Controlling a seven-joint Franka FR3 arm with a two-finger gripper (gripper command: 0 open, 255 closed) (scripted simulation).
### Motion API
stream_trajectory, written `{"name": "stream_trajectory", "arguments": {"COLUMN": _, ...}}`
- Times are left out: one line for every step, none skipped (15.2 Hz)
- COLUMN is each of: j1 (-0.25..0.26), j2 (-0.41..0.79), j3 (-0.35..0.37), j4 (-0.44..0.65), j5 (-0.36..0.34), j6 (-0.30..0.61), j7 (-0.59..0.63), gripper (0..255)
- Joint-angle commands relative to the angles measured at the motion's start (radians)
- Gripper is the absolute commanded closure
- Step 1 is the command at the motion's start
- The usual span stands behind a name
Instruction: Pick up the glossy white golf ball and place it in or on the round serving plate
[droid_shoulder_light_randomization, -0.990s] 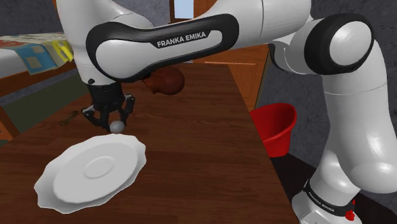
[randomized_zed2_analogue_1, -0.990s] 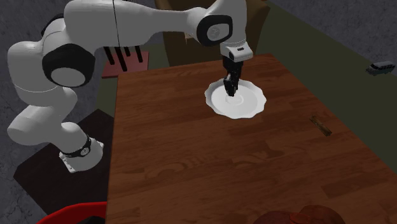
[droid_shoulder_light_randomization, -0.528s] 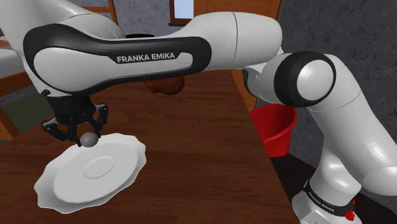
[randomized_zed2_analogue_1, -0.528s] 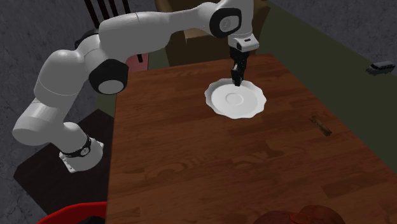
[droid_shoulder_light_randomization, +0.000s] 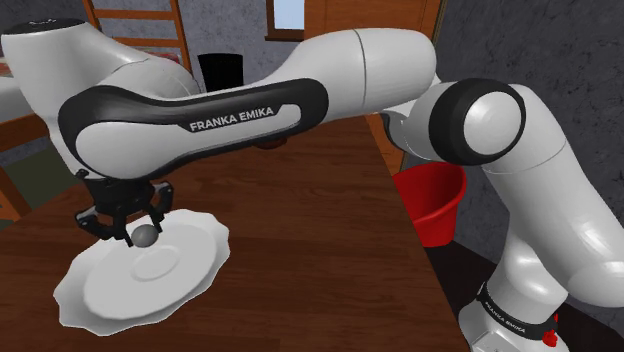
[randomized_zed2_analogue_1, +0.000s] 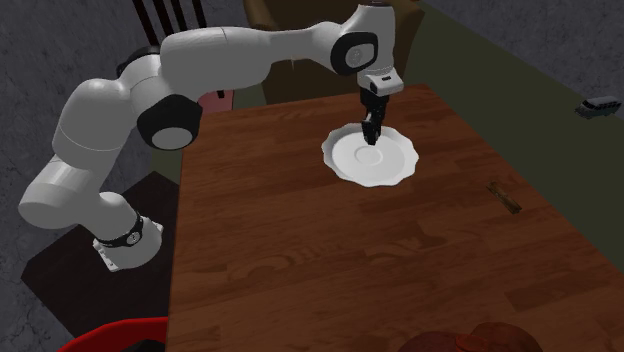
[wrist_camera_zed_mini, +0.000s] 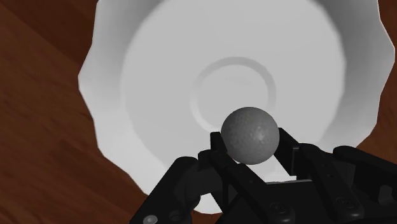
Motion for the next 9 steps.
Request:
{"name": "stream_trajectory", "arguments": {"j1": -0.009, "j2": -0.004, "j3": 0.0, "j4": -0.036, "j5": -0.001, "j6": 0.031, "j7": 0.008, "gripper": 255}}
{"name": "stream_trajectory", "arguments": {"j1": -0.012, "j2": -0.004, "j3": 0.0, "j4": -0.051, "j5": -0.002, "j6": 0.044, "j7": 0.011, "gripper": 255}}
{"name": "stream_trajectory", "arguments": {"j1": -0.014, "j2": -0.004, "j3": -0.001, "j4": -0.064, "j5": -0.003, "j6": 0.057, "j7": 0.014, "gripper": 255}}
{"name": "stream_trajectory", "arguments": {"j1": -0.017, "j2": -0.003, "j3": -0.001, "j4": -0.077, "j5": -0.005, "j6": 0.069, "j7": 0.018, "gripper": 255}}
{"name": "stream_trajectory", "arguments": {"j1": -0.02, "j2": -0.002, "j3": -0.002, "j4": -0.094, "j5": -0.007, "j6": 0.086, "j7": 0.022, "gripper": 255}}
{"name": "stream_trajectory", "arguments": {"j1": -0.02, "j2": -0.003, "j3": -0.002, "j4": -0.094, "j5": -0.007, "j6": 0.086, "j7": 0.022, "gripper": 255}}
{"name": "stream_trajectory", "arguments": {"j1": -0.02, "j2": -0.002, "j3": -0.002, "j4": -0.094, "j5": -0.007, "j6": 0.086, "j7": 0.022, "gripper": 255}}
{"name": "stream_trajectory", "arguments": {"j1": -0.02, "j2": -0.002, "j3": -0.002, "j4": -0.094, "j5": -0.007, "j6": 0.086, "j7": 0.022, "gripper": 255}}
{"name": "stream_trajectory", "arguments": {"j1": -0.02, "j2": -0.002, "j3": -0.002, "j4": -0.094, "j5": -0.007, "j6": 0.086, "j7": 0.022, "gripper": 255}}
